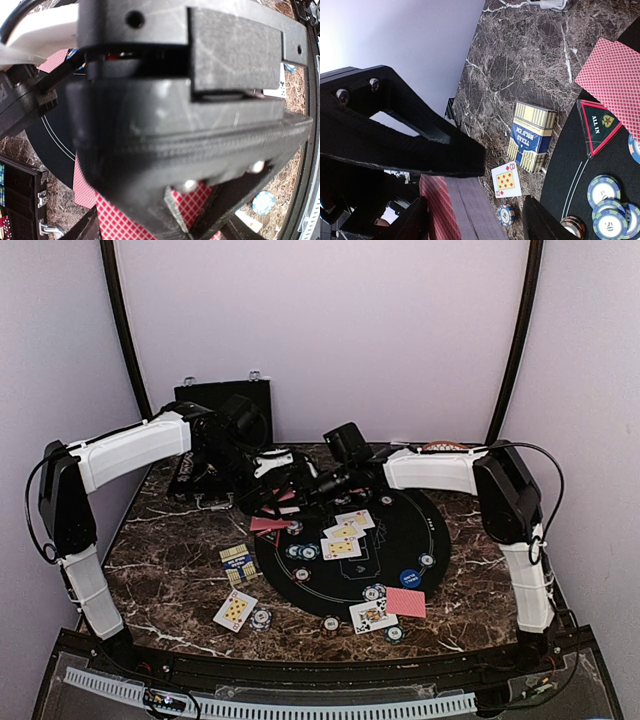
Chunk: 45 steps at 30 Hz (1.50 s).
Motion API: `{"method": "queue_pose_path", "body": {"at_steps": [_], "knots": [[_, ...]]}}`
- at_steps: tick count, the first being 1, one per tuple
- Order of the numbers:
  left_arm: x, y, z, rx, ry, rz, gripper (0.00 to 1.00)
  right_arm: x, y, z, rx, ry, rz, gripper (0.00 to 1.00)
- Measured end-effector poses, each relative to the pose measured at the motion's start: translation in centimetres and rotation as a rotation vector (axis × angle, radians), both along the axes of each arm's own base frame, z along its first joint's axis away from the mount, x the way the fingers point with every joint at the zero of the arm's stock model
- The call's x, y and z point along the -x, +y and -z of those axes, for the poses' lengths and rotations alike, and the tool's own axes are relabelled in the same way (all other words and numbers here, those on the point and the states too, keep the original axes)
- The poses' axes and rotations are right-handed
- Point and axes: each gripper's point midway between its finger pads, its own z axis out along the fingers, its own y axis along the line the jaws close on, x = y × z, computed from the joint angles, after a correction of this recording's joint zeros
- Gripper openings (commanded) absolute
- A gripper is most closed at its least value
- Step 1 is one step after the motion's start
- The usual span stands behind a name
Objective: Distribute texas hold em gaming equipment
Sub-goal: Pick up the poker card from the face-down deck piles.
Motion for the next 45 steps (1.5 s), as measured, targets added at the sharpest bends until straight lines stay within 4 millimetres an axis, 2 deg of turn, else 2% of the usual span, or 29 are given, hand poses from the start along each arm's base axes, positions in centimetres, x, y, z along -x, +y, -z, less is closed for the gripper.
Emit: {"method": "queue_pose_path", "body": {"at_steps": [9,17,28,37,45], "knots": [[0.1,0.1,0.2,-0.003,0.003,0.000,0.00,0.2,-1.0,0.2,-0.013,0.043,0.022,0.65],[-0.2,0.2,-0.2,-0.003,-0.018,-0.007,0.00,-0.8,-2.2,-0.1,-0.012,0.059,0.050,0.67],[-0.1,0.4,-1.0,0.005,-0.043,-0.002,0.00,-1.6,-1.4,-1.2,-0.058,0.108,0.089,0.68],[-0.1,0.6,-0.9,-0.011,-0.046,-0.005,0.00,-2.0,-0.2,-0.8,-0.081,0.132,0.076,0.67],[0.3,0.6,-0.8,-0.020,-0.042,0.003,0.00,-2.2,-0.3,-0.3,-0.061,0.100,0.072,0.62]]}}
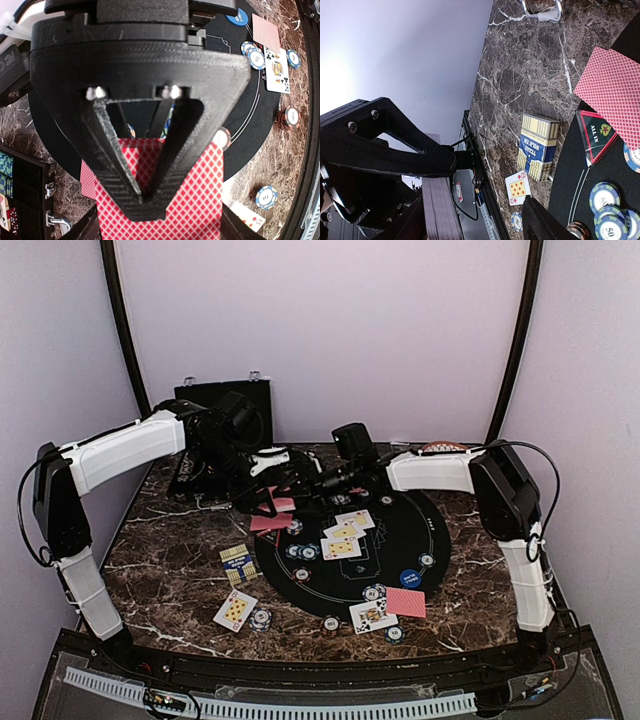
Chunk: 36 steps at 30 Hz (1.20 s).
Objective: Distribute texas hold em gaming equipment
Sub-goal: Pick up the poker card from the face-down deck piles.
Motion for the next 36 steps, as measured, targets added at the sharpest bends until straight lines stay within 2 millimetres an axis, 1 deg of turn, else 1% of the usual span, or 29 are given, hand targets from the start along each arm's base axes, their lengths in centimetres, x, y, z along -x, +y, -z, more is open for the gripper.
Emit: {"method": "queue_pose_path", "body": {"at_steps": [3,6,11,14,18,21,26,36], "knots": [[0.3,0.1,0.2,-0.012,0.007,0.004,0.00,0.2,-0.4,0.3,0.002,-0.013,-0.004,0.61],[0.6,0.2,0.5,-0.023,0.017,0.010,0.00,0.5,-1.3,0.6,0.012,-0.014,0.000,0.60],[0.7,0.3,0.6,-0.029,0.021,0.009,0.00,0.4,-2.0,0.5,0.022,-0.025,0.010,0.57],[0.7,0.2,0.6,-0.028,0.021,0.009,0.00,0.5,-2.2,0.3,0.022,-0.027,0.013,0.51],[0.7,0.2,0.6,-0.027,0.021,0.010,0.00,0.8,-2.5,-0.4,0.006,-0.020,0.024,0.37],[0.7,0.2,0.5,-0.026,0.019,0.010,0.00,0.8,-2.8,-1.0,-0.003,-0.005,0.038,0.29],[0.6,0.2,0.4,-0.023,0.012,0.009,0.00,0.9,-3.4,-1.6,-0.013,0.014,0.056,0.22],[0.6,0.4,0.8,-0.037,0.009,0.011,0.00,1.3,-4.2,-1.7,-0.026,0.054,0.076,0.11]]}}
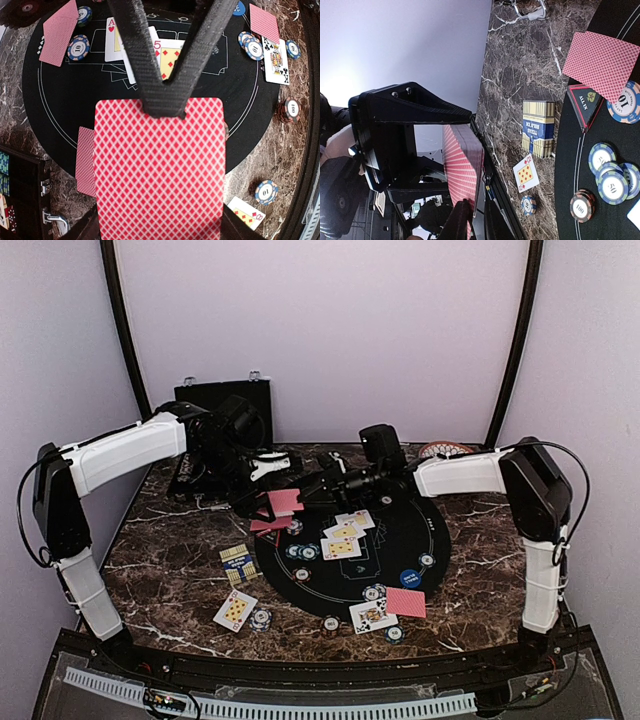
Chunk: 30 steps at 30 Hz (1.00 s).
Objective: Distribute texas hold em gaming equipment
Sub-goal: Pick up the poker card from the face-down deck piles.
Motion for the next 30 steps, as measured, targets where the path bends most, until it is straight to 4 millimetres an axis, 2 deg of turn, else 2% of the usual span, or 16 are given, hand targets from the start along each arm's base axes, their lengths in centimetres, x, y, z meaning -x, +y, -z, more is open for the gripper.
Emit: {"method": "queue_pose_path", "body": {"at_steps": [6,8,10,14,20,25,30], "knots": [[0.1,0.2,0.4,-0.011,0.003,-0.002,0.00,0.3,-0.6,-0.5,-0.031,0.040,0.017,0.10],[0.0,0.2,0.4,-0.014,0.002,-0.003,0.00,0.2,-0.7,-0.7,-0.049,0.052,0.021,0.16],[0.0,0.2,0.4,-0.013,0.000,-0.003,0.00,0.3,-0.6,-0.9,-0.064,0.061,0.023,0.26],[-0.2,0.2,0.3,-0.010,-0.007,-0.004,0.00,0.4,-0.6,-1.4,-0.086,0.070,0.019,0.34],[-0.2,0.1,0.3,-0.010,-0.010,-0.004,0.00,0.5,-0.6,-1.5,-0.091,0.076,0.013,0.34],[-0.3,0.1,0.3,-0.010,-0.012,-0.004,0.00,0.9,-0.3,-1.6,-0.100,0.074,-0.002,0.30],[-0.3,0.2,0.3,-0.011,-0.014,-0.005,0.00,1.3,0.2,-0.7,-0.090,0.096,-0.019,0.24]]}}
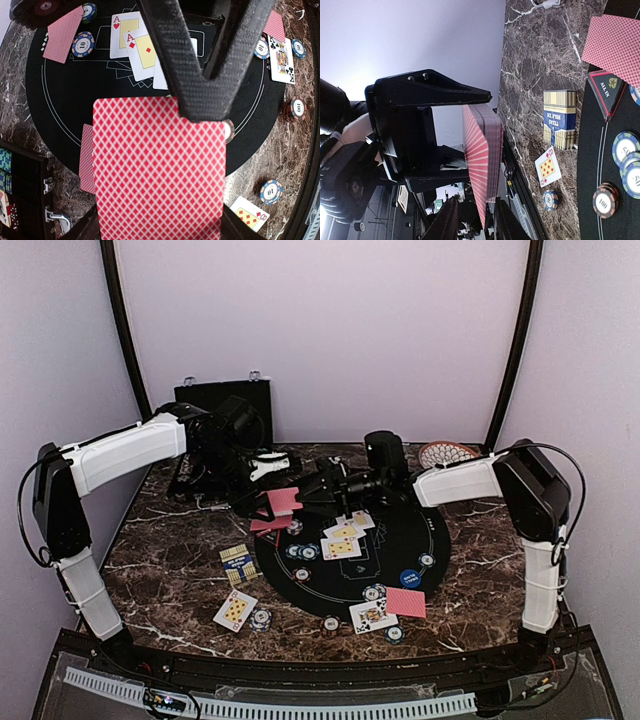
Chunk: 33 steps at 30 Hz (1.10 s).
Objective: Distribute texas hold em gaming equipment
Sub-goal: Pick up the poker card from the face-down deck piles.
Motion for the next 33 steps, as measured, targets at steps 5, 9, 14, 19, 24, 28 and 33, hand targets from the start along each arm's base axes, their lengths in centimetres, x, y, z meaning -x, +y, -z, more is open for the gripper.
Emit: {"method": "queue_pose_path", "body": {"at_steps": [5,9,14,19,24,28,33], "knots": [[0.0,0.0,0.0,0.000,0.000,0.000,0.00,0.2,0.3,0.1,-0.007,0.015,-0.010,0.08],[0.0,0.1,0.2,-0.005,-0.001,0.001,0.00,0.2,0.3,-0.5,-0.029,0.012,-0.013,0.00],[0.0,0.2,0.5,-0.015,-0.003,0.000,0.00,-0.1,-0.1,-1.1,-0.063,0.023,-0.002,0.00],[-0.1,0.5,0.8,-0.029,-0.007,-0.005,0.00,-0.7,-1.3,-0.5,-0.071,0.049,0.018,0.00],[-0.2,0.7,0.8,-0.038,-0.011,-0.010,0.00,-2.0,-4.1,0.7,-0.042,0.058,0.073,0.00],[-0.2,0.7,0.8,-0.039,-0.012,-0.010,0.00,-5.0,-8.3,2.1,0.064,0.000,0.169,0.00],[-0.2,0.7,0.9,-0.041,-0.013,-0.011,0.00,-8.3,-13.9,5.4,0.232,-0.050,0.284,0.00]]}}
